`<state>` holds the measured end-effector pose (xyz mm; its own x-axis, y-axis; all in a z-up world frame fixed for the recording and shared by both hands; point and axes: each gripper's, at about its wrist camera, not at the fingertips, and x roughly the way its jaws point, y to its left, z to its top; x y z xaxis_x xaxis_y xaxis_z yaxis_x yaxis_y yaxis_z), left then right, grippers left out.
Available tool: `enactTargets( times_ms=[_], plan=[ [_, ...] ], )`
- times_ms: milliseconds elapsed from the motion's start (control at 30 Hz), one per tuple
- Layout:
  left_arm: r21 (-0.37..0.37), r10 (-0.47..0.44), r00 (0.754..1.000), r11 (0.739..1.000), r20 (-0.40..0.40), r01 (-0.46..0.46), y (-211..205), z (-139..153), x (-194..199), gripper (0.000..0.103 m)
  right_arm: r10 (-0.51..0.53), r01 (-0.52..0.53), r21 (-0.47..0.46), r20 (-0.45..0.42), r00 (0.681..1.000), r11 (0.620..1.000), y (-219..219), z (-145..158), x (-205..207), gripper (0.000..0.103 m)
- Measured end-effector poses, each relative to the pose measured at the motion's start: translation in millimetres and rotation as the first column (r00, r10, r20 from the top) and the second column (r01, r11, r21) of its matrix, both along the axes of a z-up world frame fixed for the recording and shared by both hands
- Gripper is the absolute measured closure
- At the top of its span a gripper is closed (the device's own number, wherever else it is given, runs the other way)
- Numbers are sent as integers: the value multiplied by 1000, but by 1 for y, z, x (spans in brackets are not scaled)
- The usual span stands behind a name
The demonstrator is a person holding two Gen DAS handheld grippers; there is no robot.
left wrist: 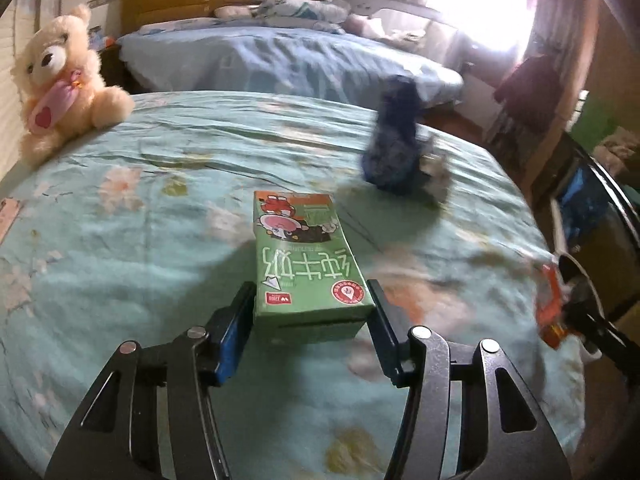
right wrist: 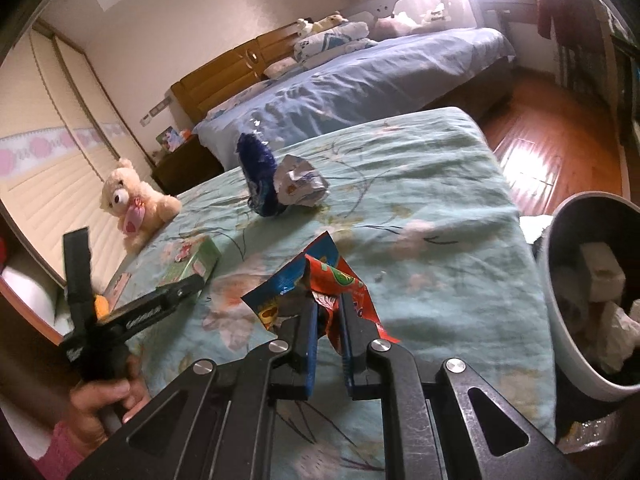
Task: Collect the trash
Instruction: 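Grasp the green milk box with left tool while right tool grasps the red chip bag, then carry the milk box and red chip bag over the bin and open both tools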
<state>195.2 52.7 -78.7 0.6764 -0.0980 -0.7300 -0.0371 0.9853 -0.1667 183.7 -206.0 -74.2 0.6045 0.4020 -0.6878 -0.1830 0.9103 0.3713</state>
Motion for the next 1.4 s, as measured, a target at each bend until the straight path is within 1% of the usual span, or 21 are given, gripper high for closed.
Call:
enactTargets(
  times_ms=[167, 267, 467, 767, 1000, 1233, 1400],
  plan=[
    [-2, -105, 994, 994, 23, 105, -37, 9, -20, 50, -45, 45, 7, 2, 999, 999, -24, 2, -9, 93],
    [-2, -174, 984, 985, 43, 174, -62, 15, -29, 50, -83, 83, 15, -1, 997, 996, -41, 2, -16, 93],
    [-6, -268, 961, 963, 64, 269, -101, 23, -35, 50, -151, 151, 26, 0, 989, 988, -73, 3, -27, 93],
    [-2, -370, 925, 928, 83, 372, -150, 29, -42, 50, -239, 239, 44, 3, 971, 970, -114, 4, -39, 93],
    [10, -449, 888, 893, 98, 450, -192, 34, -41, 50, -304, 303, 45, 6, 953, 952, -147, 6, -47, 93],
    [12, -497, 862, 867, 97, 498, -223, 35, -37, 50, -364, 364, 49, -1, 931, 930, -177, 3, -53, 93],
    [22, -531, 843, 847, 90, 531, -242, 35, -33, 50, -392, 391, 42, -2, 920, 919, -189, 1, -52, 93]
  ],
)
